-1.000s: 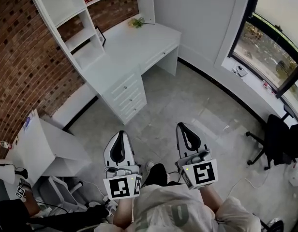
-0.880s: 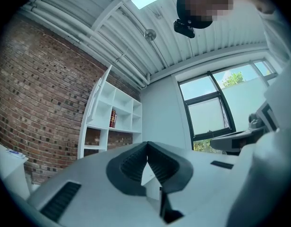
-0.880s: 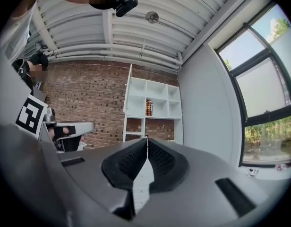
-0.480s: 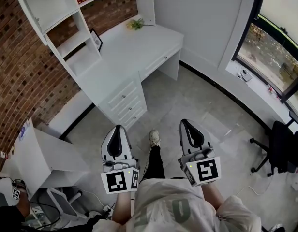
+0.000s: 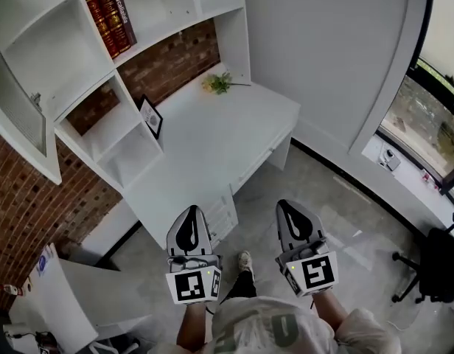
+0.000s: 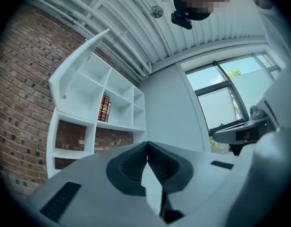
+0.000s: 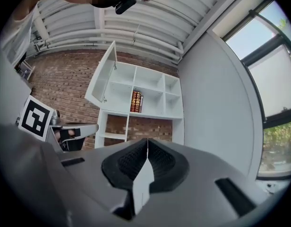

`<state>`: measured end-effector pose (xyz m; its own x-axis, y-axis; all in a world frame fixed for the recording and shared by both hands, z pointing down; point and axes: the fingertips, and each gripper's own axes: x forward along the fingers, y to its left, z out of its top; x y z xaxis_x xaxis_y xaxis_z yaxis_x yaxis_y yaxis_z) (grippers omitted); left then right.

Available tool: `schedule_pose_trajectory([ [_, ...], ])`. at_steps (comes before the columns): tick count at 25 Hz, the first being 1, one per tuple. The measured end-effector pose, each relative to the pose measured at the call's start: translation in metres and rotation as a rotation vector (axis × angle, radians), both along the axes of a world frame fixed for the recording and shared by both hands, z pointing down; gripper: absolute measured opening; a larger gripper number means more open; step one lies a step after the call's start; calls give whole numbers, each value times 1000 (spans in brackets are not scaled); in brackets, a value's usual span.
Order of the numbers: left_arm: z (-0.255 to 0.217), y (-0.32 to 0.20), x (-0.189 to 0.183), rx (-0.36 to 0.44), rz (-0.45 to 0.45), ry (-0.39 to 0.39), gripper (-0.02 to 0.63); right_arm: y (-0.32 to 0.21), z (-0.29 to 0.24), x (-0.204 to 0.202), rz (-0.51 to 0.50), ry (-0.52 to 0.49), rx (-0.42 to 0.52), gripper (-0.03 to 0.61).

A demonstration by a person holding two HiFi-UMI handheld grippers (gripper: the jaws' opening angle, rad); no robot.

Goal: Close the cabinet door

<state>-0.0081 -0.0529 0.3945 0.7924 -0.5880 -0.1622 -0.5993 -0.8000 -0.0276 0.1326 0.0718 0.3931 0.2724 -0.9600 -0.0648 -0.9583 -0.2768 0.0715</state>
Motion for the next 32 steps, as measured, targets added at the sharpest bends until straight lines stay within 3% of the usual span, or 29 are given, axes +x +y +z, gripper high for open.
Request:
schedule_pose_trajectory([
  [9, -29, -141, 94, 47, 15, 8, 14, -162, -23, 84, -11, 8, 23, 20],
  [15, -13, -178, 135, -11, -15, -34, 14, -214, -11, 116, -98, 17, -20, 20],
  [20, -17, -200, 152, 5, -128, -48, 14, -250, -9, 141, -217, -41, -17, 20],
  [23, -20, -202, 154, 17, -167, -79, 14, -265, -7, 151, -254, -30, -14, 20],
  [26, -22, -210, 141, -6, -247, -60, 14, -283, -11, 144, -339, -48, 10, 20],
  [29, -25, -213, 113, -16, -365, -53, 14, -297, -29, 116, -497, -43, 69, 20],
  [32, -33, -221, 63, -23, -501, -65, 14, -323, -50, 70, -641, -79, 135, 20],
])
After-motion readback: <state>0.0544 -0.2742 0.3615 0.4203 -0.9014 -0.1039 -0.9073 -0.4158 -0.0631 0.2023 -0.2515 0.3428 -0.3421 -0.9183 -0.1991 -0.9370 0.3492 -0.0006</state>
